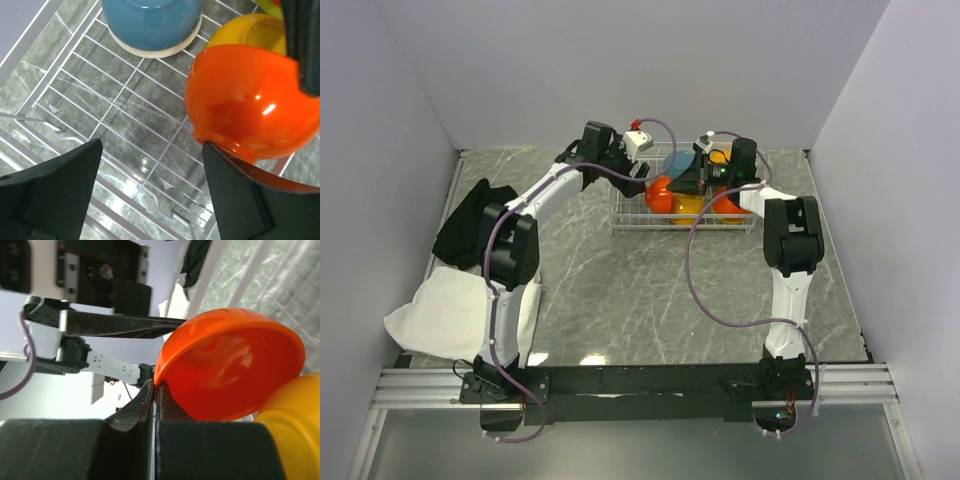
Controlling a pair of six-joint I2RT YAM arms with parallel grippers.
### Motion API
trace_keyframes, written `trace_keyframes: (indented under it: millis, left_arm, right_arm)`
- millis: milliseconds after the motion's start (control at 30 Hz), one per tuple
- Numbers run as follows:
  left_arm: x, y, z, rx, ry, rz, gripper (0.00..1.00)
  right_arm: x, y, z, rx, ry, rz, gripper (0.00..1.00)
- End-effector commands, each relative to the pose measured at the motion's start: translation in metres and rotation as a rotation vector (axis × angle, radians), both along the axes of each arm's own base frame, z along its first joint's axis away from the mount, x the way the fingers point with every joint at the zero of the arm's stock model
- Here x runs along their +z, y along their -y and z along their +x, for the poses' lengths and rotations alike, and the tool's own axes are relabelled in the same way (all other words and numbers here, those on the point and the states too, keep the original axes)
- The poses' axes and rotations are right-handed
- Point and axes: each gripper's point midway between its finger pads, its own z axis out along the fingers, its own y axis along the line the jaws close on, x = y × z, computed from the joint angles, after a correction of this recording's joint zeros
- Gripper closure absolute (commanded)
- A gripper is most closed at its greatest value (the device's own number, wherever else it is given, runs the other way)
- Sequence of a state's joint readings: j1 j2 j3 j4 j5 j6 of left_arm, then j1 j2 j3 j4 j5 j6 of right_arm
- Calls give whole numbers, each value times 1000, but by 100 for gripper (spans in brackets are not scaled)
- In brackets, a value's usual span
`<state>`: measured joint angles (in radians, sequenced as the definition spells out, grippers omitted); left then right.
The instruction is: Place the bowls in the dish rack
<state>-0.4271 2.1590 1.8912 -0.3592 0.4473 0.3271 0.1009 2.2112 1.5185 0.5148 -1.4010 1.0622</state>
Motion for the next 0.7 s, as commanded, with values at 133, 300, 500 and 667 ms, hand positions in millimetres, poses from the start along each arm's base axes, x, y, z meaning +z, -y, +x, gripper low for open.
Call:
trace_keyframes:
  millis: [133, 300, 500, 667]
  left_arm:
    - [20, 28, -12, -82, 19, -73, 13]
    - [18, 35, -17, -103, 9, -77, 14]
    - [14, 32, -16, -88, 24, -42, 14]
    - [16, 21, -12, -41, 53, -11, 15]
  right_arm:
    - [9, 9, 4, -21, 90, -69, 100]
    - [9, 10, 3, -26, 98, -74, 100]
    - [8, 13, 4, -38, 93, -78, 100]
    - [6, 15, 5, -42, 93, -83, 100]
